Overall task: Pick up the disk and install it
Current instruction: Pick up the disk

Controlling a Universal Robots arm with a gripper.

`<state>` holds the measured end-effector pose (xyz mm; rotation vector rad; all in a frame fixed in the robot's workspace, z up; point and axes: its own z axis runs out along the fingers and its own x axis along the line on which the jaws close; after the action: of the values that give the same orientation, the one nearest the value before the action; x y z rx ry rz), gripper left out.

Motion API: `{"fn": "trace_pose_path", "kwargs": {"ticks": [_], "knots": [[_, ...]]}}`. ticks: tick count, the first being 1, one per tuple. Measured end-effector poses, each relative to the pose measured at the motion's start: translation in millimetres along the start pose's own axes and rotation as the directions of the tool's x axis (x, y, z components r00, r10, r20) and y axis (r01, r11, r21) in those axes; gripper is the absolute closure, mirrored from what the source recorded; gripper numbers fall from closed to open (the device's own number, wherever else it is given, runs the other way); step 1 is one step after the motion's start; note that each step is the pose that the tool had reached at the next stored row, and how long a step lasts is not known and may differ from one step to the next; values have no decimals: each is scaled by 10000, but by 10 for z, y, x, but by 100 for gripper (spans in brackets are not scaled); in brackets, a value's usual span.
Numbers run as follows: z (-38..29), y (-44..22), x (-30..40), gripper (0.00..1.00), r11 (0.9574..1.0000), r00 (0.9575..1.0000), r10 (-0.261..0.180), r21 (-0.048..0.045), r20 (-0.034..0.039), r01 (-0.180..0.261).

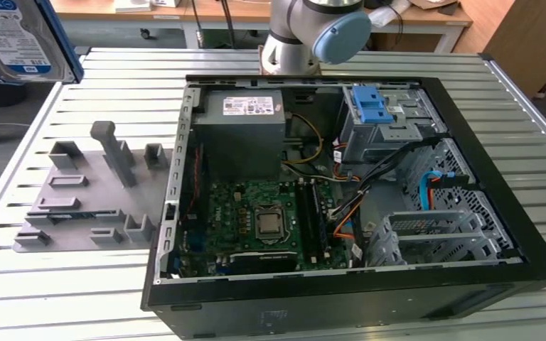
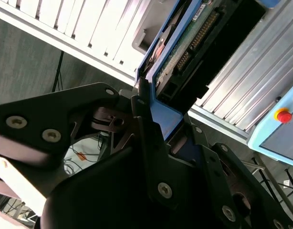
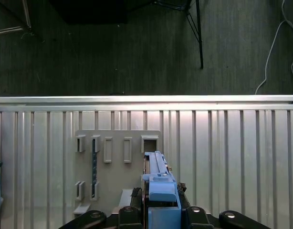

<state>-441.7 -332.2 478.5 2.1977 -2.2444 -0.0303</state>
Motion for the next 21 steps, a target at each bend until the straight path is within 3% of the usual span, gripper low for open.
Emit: {"fn": "trace_pose_path", "kwargs": {"ticks": [9,16,21], "knots": [[-10,0,4,64,10000,10000,0,-3,-1,0],[-11,-3,130,64,10000,10000,0,0,0,0],[-63,-2,136,64,10000,10000,0,0,0,0]]}}
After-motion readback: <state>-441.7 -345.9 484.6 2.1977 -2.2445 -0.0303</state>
